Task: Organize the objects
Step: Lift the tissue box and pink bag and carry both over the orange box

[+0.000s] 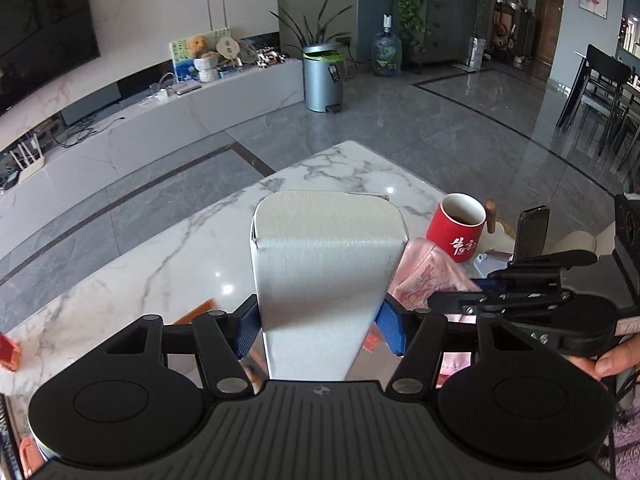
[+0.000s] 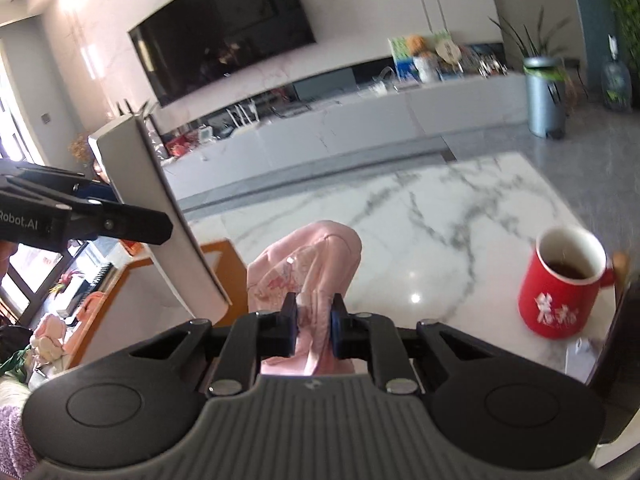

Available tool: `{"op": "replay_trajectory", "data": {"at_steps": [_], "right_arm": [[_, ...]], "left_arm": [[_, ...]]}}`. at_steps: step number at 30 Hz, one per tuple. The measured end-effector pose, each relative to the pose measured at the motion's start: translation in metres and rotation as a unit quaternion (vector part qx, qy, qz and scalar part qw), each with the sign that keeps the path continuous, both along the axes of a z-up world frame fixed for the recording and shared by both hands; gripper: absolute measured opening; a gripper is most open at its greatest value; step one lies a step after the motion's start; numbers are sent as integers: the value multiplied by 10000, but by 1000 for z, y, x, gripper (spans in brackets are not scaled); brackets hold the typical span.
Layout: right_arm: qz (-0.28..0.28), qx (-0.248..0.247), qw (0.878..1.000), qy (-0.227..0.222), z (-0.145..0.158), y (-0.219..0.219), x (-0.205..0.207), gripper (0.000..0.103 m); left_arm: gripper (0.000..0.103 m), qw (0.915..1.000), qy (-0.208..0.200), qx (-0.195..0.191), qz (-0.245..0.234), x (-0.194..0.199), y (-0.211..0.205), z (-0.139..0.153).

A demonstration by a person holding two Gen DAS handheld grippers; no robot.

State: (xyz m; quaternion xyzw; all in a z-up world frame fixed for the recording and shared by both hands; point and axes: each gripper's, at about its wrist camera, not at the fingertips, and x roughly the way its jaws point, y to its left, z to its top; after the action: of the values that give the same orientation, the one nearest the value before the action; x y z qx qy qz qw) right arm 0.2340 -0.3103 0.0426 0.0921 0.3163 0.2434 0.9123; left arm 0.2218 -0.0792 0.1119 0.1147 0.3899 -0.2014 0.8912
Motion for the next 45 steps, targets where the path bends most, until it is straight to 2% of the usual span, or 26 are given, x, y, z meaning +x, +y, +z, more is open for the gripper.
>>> {"op": "replay_trajectory", "data": {"at_steps": [5, 10, 14, 22, 30, 34, 35, 38, 45], "right_arm": [[273, 40, 9991, -311, 30, 32, -18, 16], [581, 24, 9973, -444, 49, 73, -22, 16], [676, -101, 9963, -530, 52, 102, -19, 16], [687, -522, 9953, -446, 37, 135, 1, 16], [691, -582, 9955, -286, 22, 150, 30, 17], [689, -625, 9953, -272, 19, 149, 39, 17], [702, -640, 9951, -272, 18, 150, 41, 17], [739, -671, 9946, -266, 16, 150, 44, 17], [789, -771, 9937, -178, 8, 154, 50, 17]], "left_arm": [[71, 9988, -90, 444, 210, -10, 36, 1], [71, 9938, 5, 1075, 282, -3, 61, -21], [71, 9861, 23, 1648, 195, 10, 68, -52], [71, 9716, 65, 2358, -170, 38, 70, -111], [71, 9520, -112, 3013, -526, 49, 68, -164], [71, 9373, -378, 3386, -733, 48, 60, -189], [71, 9329, -517, 3471, -803, 46, 57, -194], [70, 9217, -602, 3729, -887, 49, 49, -205], [70, 9035, -741, 4066, -1134, 45, 42, -221]]}}
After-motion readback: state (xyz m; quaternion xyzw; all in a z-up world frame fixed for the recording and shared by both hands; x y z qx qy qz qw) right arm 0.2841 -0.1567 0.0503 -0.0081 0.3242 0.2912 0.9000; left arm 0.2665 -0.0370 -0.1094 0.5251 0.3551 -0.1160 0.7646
